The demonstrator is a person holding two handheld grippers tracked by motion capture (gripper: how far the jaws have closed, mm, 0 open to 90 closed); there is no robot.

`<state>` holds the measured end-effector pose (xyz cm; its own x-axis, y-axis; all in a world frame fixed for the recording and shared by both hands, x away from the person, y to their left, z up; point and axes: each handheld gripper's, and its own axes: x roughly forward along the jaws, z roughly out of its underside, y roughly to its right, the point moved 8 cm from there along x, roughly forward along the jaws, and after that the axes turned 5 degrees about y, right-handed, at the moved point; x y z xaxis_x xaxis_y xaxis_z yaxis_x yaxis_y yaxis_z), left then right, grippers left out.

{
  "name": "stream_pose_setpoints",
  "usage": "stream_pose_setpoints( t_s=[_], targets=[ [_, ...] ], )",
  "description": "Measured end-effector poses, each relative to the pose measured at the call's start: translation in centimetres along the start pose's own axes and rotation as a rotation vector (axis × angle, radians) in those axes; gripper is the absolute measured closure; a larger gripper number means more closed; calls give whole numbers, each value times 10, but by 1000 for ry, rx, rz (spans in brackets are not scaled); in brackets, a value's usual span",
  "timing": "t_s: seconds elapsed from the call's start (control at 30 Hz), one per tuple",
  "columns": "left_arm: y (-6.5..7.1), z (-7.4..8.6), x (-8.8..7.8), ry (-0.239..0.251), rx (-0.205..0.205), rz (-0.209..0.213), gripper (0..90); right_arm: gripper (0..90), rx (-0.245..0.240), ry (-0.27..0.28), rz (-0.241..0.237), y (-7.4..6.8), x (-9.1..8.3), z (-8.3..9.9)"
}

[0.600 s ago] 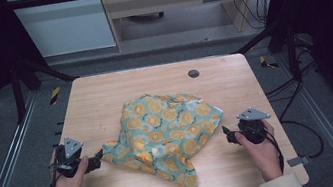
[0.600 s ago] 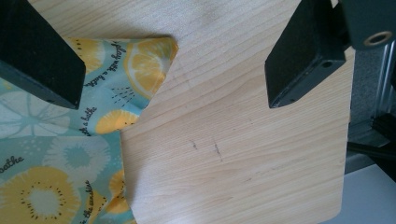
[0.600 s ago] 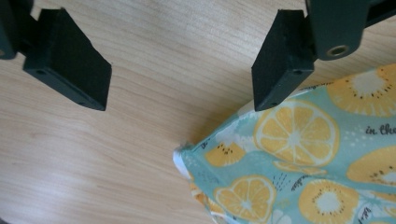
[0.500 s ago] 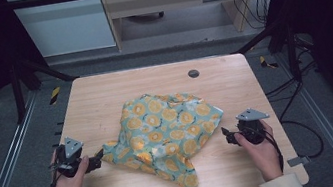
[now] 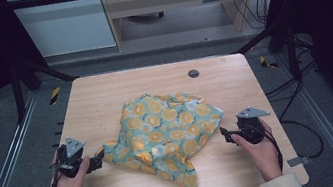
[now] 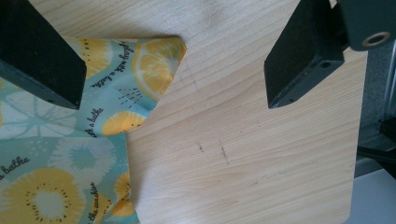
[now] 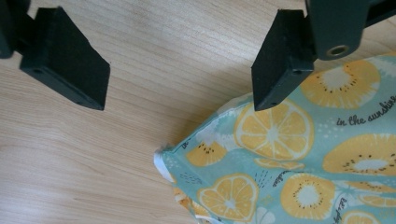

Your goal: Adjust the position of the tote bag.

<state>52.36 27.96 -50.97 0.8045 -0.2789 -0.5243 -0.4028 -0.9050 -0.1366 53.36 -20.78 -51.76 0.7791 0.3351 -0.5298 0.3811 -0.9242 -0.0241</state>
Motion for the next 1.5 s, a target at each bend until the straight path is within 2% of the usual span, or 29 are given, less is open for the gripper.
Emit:
stream_pose_setpoints(
  t_s=[0.13,0.17,0.2,0.33,0.43,0.47,0.5,0.6,0.63,0.67,0.7,0.73,0.83,0.87,0.97,1.0,1.03,1.07,1.1,1.17,1.23,1.27,1.3,1.43,1.47,1.5],
  targets=[
    [1,1,1,-4,-4,10,56,180,26,6,5,2,0,-3],
    [1,1,1,-6,-5,14,56,181,40,9,11,3,0,-4],
    [2,1,2,-6,-3,17,56,190,75,26,7,5,-1,-9],
    [4,0,1,-3,8,25,56,207,87,30,-9,4,2,-17],
    [7,0,0,-3,13,31,58,207,118,33,-58,4,12,-26],
    [8,0,0,-5,16,31,58,203,109,34,-71,5,21,-36],
    [8,0,0,-5,16,31,58,203,109,34,-71,5,21,-36],
    [8,-1,0,1,13,33,58,183,123,14,-74,8,38,-46],
    [8,-1,0,2,13,32,58,183,141,6,-74,10,44,-46],
    [8,0,1,-1,10,31,59,182,173,-26,-79,12,53,-41],
    [8,0,1,-1,10,31,60,182,173,-26,-79,12,53,-41],
    [8,0,1,0,2,34,59,190,197,-40,-93,12,57,-35],
    [8,0,1,3,-2,43,59,181,207,-64,-99,12,58,-30],
    [9,-1,3,5,-1,48,60,185,238,-62,-110,10,58,-28],
    [11,-1,3,8,2,55,60,190,249,-78,-117,8,59,-25],
    [12,-2,2,11,9,57,60,248,239,-88,-122,6,63,-24],
    [13,-2,1,13,14,59,60,248,239,-88,-122,6,63,-24],
    [14,-2,0,12,22,63,60,342,227,-100,-127,4,67,-22],
    [15,-2,0,13,27,67,60,342,227,-100,-127,4,67,-22],
    [17,-2,-1,14,34,70,60,516,211,-94,-157,-1,69,-24],
    [18,-3,0,12,34,75,60,722,197,-64,-178,-5,70,-27],
    [19,-3,0,11,32,81,60,780,196,-42,-183,-6,69,-30],
    [21,-4,0,9,34,87,60,821,193,-23,-188,-8,68,-33],
    [25,-6,-1,12,56,98,60,868,145,71,-212,-17,52,-51],
    [25,-8,-1,20,55,98,60,873,127,134,-232,-23,40,-65],
    [26,-9,-2,25,56,103,60,873,127,134,-232,-23,40,-65]
  ],
)
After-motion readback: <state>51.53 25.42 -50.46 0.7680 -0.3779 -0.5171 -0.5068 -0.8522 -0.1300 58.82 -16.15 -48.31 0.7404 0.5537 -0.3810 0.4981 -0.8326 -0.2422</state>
